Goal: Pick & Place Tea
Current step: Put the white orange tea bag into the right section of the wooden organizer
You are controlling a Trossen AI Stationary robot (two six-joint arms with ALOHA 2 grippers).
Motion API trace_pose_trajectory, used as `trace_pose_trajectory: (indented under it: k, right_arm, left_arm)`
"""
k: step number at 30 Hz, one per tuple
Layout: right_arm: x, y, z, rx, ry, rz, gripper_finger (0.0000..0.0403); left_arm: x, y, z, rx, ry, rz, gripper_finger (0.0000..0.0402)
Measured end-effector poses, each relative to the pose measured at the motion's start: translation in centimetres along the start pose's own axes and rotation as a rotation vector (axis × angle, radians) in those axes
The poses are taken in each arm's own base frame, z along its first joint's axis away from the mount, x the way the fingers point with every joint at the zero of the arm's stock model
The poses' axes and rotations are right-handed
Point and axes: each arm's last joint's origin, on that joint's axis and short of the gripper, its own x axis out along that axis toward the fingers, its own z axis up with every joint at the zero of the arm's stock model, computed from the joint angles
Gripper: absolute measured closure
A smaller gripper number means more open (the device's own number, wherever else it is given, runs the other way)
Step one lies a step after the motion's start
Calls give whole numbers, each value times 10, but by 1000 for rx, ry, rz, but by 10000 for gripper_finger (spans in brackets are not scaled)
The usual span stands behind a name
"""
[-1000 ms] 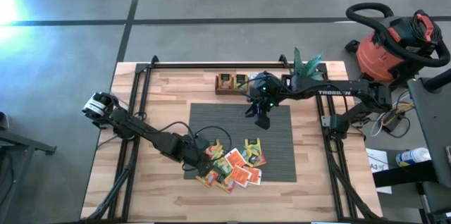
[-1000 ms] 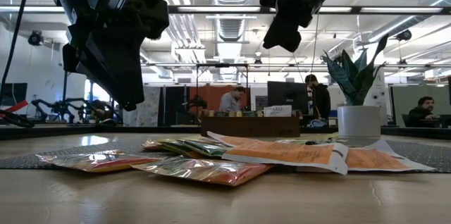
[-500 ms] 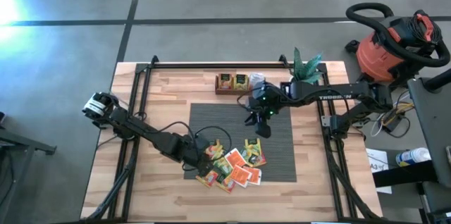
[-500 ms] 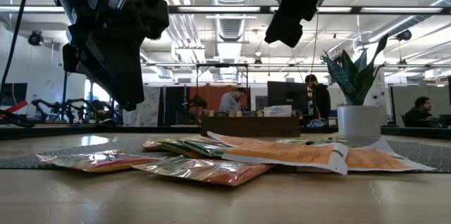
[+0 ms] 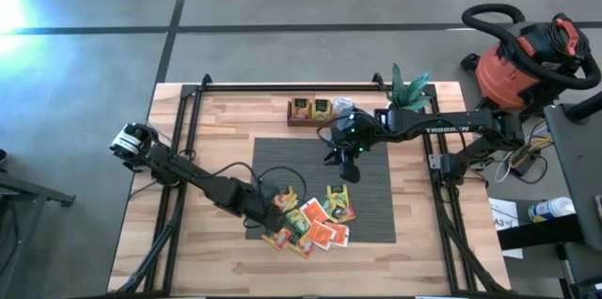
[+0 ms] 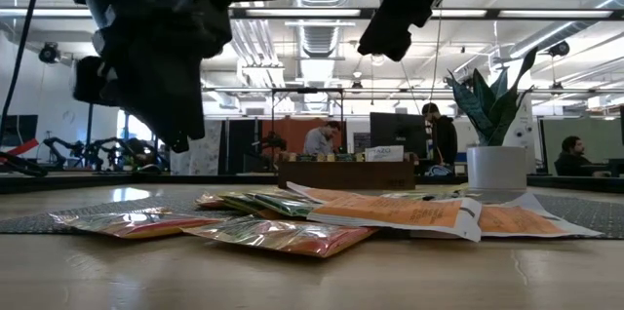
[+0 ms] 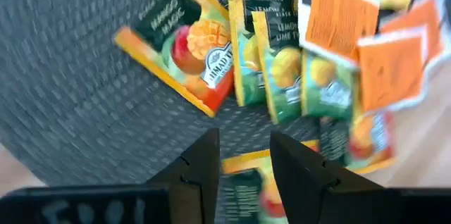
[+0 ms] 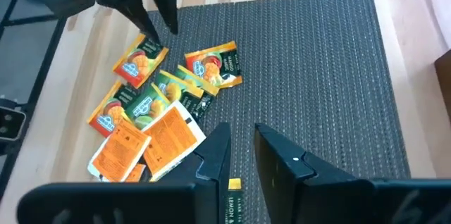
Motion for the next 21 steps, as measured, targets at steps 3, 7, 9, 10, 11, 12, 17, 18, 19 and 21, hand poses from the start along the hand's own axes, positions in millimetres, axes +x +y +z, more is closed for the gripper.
trace_pose_trajectory:
  k: [3,7,9,10,11,12,17,18,19,21]
  right_arm:
    - [0,0,0,-38,2,0,339]
    - [0,0,-1,-108,6,0,339]
    - [0,0,-2,-144,18,2,339]
    - [0,0,-3,-160,29,6,339]
    - [0,0,-5,-176,43,11,339]
    - [0,0,-6,-190,59,27,339]
    - [2,3,-20,-219,141,193,339]
    - [3,3,-23,-213,148,207,339]
    - [4,3,-25,-199,156,212,339]
    - [6,2,-29,-158,172,211,339]
  left_arm:
    - [0,-2,2,-147,-5,-25,282]
    - [0,-2,2,-163,-7,-23,282]
    - [0,-2,3,-183,-8,-25,282]
    - [0,-3,3,-224,-9,-31,282]
    - [0,-4,3,-281,-10,-45,282]
    - [0,-6,4,-344,-11,-67,282]
    - [-4,-27,13,-522,-127,-299,282]
    - [-6,-31,17,-510,-183,-352,282]
    - [-9,-36,20,-490,-244,-400,282]
    - [-15,-44,27,-434,-362,-480,282]
